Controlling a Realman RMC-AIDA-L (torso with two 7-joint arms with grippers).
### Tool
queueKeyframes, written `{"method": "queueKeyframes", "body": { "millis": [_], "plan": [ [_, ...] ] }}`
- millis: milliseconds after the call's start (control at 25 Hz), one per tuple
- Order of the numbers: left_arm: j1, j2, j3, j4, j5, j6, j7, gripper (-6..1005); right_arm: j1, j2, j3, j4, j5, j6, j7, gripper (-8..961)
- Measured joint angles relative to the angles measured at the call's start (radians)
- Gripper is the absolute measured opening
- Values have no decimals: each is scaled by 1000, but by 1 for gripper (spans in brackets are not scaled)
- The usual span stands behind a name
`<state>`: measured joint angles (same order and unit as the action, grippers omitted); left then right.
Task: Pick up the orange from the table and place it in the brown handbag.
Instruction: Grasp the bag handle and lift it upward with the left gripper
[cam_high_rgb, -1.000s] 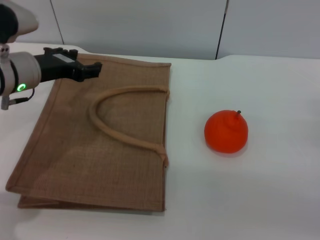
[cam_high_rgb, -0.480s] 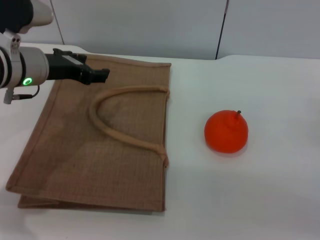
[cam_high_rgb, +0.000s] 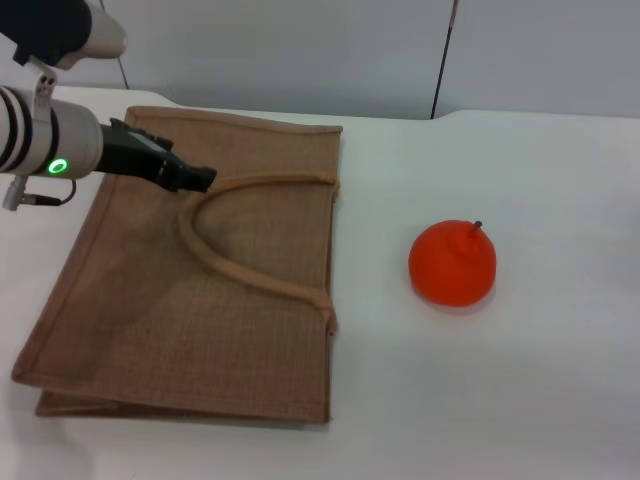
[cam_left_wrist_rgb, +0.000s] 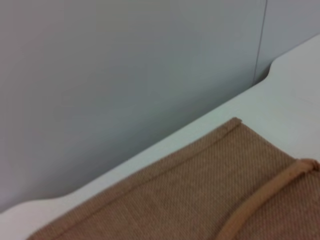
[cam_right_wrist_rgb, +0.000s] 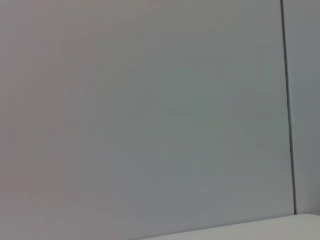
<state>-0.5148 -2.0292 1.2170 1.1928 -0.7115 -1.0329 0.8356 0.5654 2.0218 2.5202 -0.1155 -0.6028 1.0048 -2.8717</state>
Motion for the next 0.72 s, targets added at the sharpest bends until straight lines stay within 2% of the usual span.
{"method": "queueKeyframes", "body": {
  "millis": [480,720],
  "plan": [
    [-19,-6,6,-88,50,-5,-26,751,-6,3,-2,-3,-31,11,2,893],
    [-20,-4,0,-93,62,9,-26,751,-6,5,-1,-3,-38,12,1,893]
  ]
}}
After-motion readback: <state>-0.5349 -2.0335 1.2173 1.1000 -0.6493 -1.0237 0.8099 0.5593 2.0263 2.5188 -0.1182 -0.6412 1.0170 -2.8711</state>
